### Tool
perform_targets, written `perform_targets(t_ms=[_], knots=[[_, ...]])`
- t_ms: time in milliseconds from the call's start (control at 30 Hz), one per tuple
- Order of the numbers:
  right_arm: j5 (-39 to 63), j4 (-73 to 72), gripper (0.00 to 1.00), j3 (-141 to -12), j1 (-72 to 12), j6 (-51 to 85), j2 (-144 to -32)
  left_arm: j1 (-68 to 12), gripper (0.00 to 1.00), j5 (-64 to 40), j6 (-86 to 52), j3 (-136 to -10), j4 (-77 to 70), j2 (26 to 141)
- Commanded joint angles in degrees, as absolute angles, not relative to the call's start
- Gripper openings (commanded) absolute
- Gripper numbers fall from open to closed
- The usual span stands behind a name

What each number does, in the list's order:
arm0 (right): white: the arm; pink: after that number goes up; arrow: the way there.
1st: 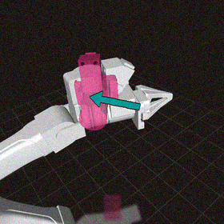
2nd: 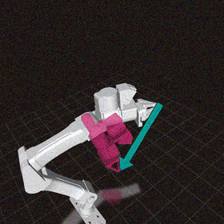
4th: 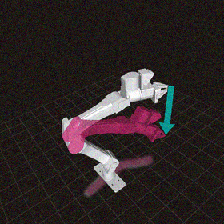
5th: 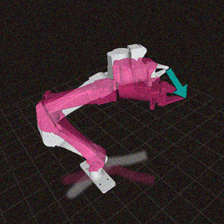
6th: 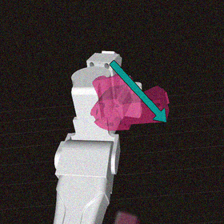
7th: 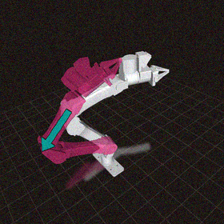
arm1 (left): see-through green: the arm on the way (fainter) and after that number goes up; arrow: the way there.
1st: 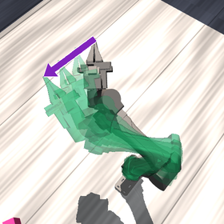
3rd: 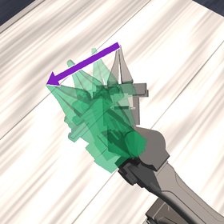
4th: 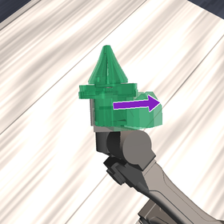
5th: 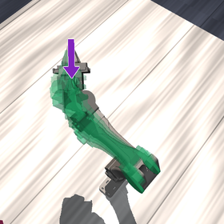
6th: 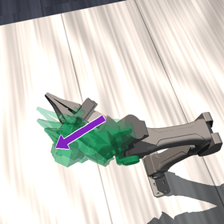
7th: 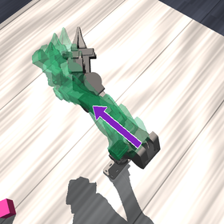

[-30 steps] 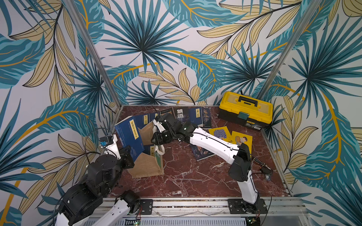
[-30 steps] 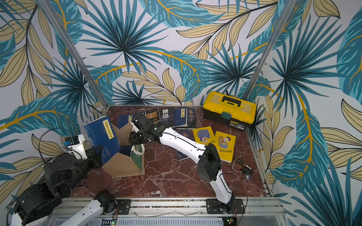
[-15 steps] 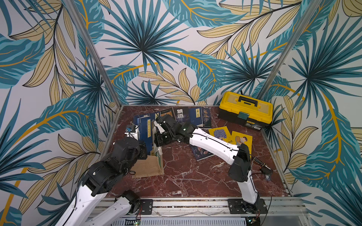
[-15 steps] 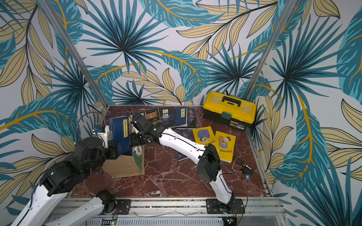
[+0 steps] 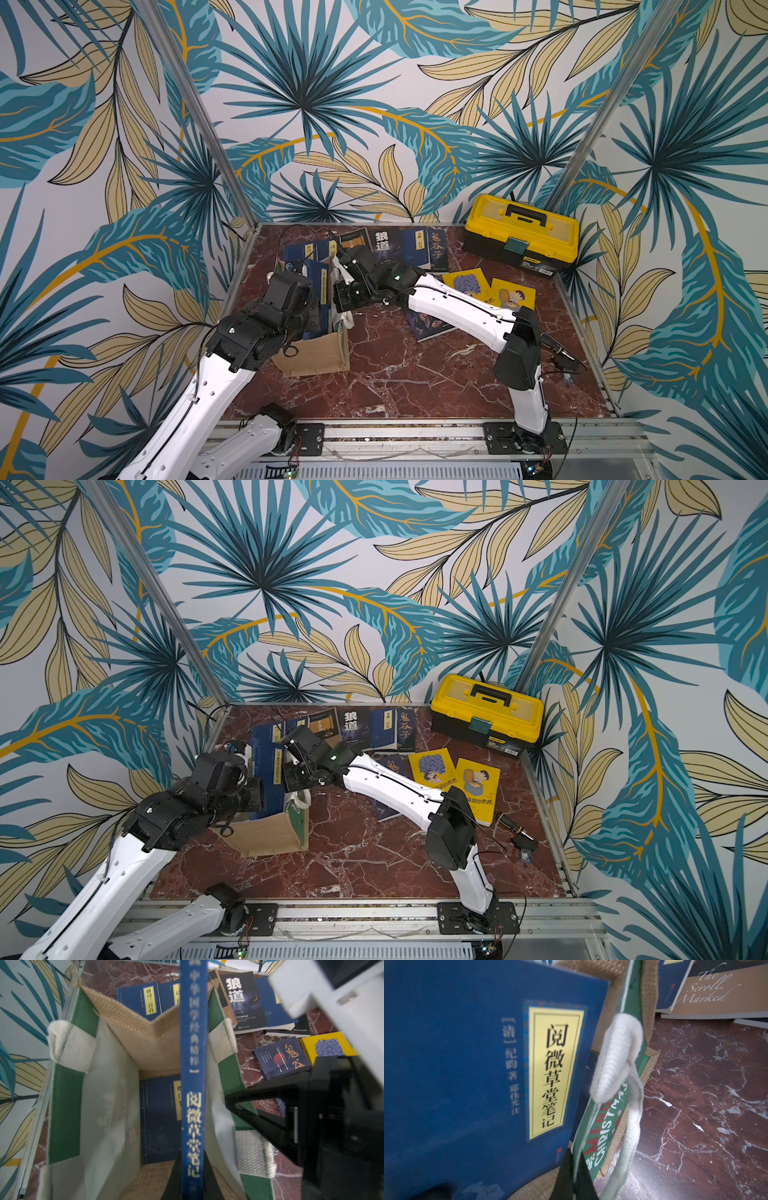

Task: Put the books into the canvas bag
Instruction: Place the book in the canvas bag.

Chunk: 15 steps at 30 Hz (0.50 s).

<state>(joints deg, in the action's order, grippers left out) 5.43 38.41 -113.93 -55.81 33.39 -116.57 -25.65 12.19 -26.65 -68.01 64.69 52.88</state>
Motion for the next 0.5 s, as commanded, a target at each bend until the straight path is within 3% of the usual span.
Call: perform_targets(t_ms=[0, 233, 467], knots=[[2.9, 37.2, 0.00, -112.5, -55.3, 34.0, -113.9, -23.1, 0.00, 10.4, -27.1, -70.4, 67.6, 53.5], [4.2, 36.2, 0.00, -112.2, -55.2, 34.4, -114.3, -19.7, 0.00, 3.8, -27.5, -69.3, 67.5, 58.1], [5.0, 36.2, 0.00, -111.7, -55.2, 34.2, -114.1, -15.8, 0.00, -11.2, -25.5, -68.4, 62.6, 63.5]])
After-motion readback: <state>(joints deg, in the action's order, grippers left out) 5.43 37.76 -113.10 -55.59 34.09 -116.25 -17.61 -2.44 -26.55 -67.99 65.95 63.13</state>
